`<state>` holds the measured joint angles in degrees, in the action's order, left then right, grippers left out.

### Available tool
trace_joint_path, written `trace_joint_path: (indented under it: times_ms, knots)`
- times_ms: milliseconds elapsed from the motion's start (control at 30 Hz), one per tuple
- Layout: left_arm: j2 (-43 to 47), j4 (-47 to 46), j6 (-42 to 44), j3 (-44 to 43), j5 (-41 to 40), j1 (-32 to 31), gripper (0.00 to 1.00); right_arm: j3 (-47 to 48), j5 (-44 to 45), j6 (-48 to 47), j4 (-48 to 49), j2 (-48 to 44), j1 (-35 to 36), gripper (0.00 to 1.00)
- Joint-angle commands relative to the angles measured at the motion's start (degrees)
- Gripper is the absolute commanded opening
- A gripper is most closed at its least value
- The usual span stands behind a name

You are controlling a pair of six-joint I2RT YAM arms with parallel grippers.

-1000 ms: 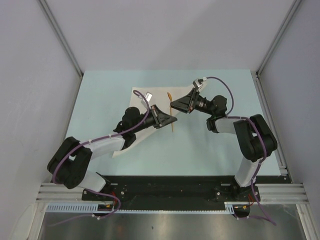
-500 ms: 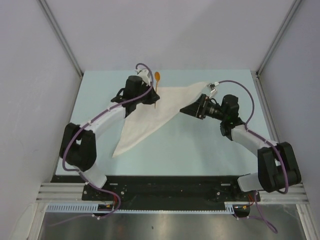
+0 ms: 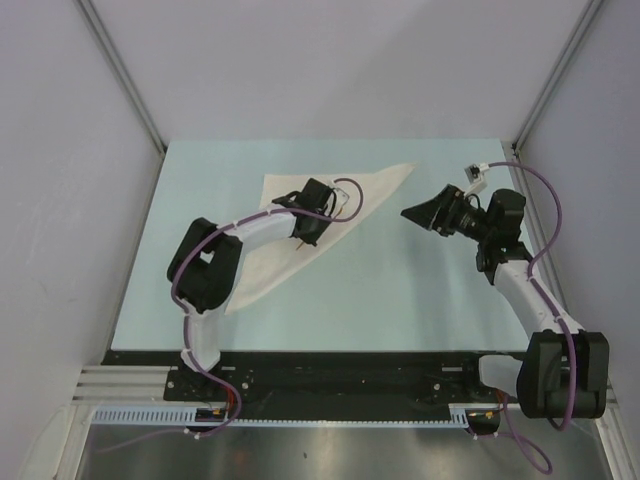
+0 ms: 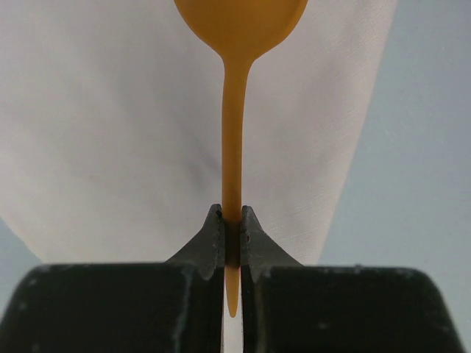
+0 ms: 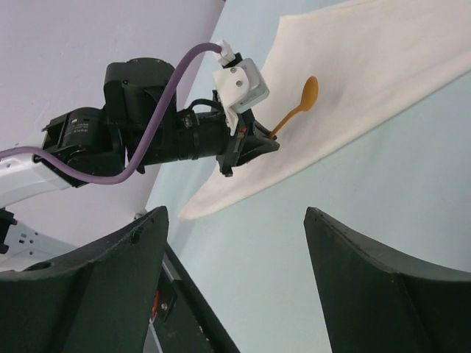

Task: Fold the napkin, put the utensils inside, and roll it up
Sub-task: Place the utensil onto the napkin

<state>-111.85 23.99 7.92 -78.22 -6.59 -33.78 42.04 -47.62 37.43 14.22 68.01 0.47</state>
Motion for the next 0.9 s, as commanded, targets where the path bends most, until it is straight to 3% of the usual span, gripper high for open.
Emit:
trace_joint_path:
  times_ms: [0,400,767,867]
  knots:
    - [-2.4,2.9,8.76,-5.63,-1.42,-0.67,0.0,-1.17,-2.39,-0.25,-0.07,-1.39,-1.7,0.8]
    - [-8.73,5.55,11.06,-9.59,0.79,-0.76,0.0,-1.26,-2.57,-1.04,-2.09,-2.09,-2.05,0.8]
    - [-12.33,9.14,9.57,-12.4,-2.89,-0.85,0.0,-1.61,-2.31,-1.39,-3.23,-2.71,-1.96,0.8]
    - [-12.69,9.15,8.34,-12.58,-2.38,-0.85,0.06,-1.7,-2.39,-1.39,-3.23,-2.53,-1.96,0.8]
